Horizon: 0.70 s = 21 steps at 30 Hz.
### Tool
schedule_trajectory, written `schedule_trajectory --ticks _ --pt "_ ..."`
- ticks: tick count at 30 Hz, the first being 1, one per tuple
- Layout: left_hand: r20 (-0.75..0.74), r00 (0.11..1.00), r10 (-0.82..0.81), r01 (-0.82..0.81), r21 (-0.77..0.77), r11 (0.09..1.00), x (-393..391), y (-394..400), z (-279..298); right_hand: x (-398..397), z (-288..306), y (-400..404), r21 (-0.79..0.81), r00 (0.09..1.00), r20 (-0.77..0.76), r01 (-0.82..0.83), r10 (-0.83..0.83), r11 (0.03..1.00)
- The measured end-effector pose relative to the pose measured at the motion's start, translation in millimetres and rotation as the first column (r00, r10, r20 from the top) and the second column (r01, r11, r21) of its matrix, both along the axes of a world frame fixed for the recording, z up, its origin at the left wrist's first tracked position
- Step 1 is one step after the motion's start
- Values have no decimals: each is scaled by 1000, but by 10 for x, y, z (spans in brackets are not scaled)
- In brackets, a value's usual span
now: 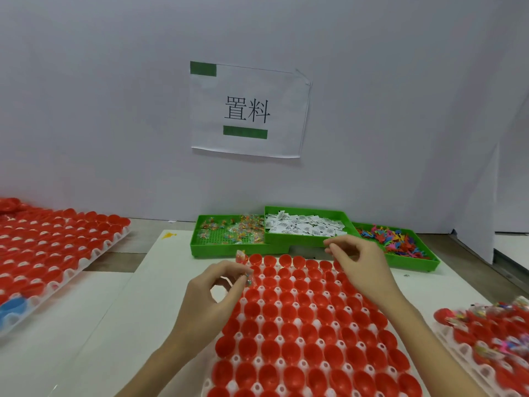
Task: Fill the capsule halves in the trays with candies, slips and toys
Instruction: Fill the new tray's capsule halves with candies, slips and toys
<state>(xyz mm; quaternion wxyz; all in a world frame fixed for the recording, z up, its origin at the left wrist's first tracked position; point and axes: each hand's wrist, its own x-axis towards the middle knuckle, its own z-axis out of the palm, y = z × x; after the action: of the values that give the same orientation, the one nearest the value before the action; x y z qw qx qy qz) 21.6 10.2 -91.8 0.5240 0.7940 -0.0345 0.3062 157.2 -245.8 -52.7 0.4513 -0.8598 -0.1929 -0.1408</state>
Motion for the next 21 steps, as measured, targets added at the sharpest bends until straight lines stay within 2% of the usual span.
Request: schedule_trajectory --ticks 2,5,10,15,18,21 --pt "42 999 5 -7 48 999 -13 4 -38 180 34 148 -84 998 48 56 -52 995" --pt "50 998 31 -32 25 999 -2 -2 -93 504 120 326 -232 991 72 129 -116 964" --pt "59 998 29 -29 0 1000 19 3 -112 978 150 470 -441 969 -20 213 -247 872" --pt "77 997 6 -7 8 1000 9 6 -87 1182 186 588 -624 948 -129 152 -293 767" --pt "72 997 -7 7 -2 1000 29 16 -91 1246 239 672 -721 947 -114 128 -299 681" --pt "70 998 -4 4 -2 1000 43 31 -113 1240 269 737 -746 968 -84 97 -238 659"
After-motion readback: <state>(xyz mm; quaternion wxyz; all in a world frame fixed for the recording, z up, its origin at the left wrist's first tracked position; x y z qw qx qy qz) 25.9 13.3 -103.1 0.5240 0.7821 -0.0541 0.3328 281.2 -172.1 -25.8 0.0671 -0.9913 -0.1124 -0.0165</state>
